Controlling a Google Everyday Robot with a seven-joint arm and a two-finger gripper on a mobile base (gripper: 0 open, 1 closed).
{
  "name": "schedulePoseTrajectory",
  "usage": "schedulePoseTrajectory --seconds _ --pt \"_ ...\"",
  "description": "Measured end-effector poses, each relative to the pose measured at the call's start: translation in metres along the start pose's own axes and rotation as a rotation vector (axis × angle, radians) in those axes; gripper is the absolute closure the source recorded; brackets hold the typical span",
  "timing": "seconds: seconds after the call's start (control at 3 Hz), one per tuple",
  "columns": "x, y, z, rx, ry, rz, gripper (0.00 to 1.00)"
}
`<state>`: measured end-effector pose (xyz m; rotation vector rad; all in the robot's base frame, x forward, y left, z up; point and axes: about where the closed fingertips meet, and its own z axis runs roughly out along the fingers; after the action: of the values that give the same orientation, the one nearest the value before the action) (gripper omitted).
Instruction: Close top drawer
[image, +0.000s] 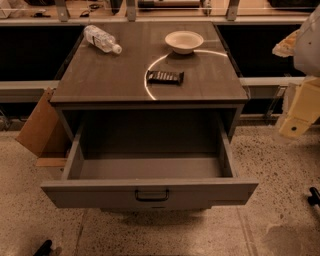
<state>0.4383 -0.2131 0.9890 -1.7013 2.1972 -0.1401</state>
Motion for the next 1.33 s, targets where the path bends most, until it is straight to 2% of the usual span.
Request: schedulePoseTrajectory --seconds 0.33,0.67,1.0,1.33 --pt "0.0 0.0 0.0 0.0 0.0 0.0 0.0" --pt "0.019 0.021 0.018 -0.068 0.033 0.023 0.0" --pt "0.053 0.072 0.059 -0.199 0.059 0.089 0.0" --pt "0.053 0.072 0.059 -0.199 0.059 0.089 0.0"
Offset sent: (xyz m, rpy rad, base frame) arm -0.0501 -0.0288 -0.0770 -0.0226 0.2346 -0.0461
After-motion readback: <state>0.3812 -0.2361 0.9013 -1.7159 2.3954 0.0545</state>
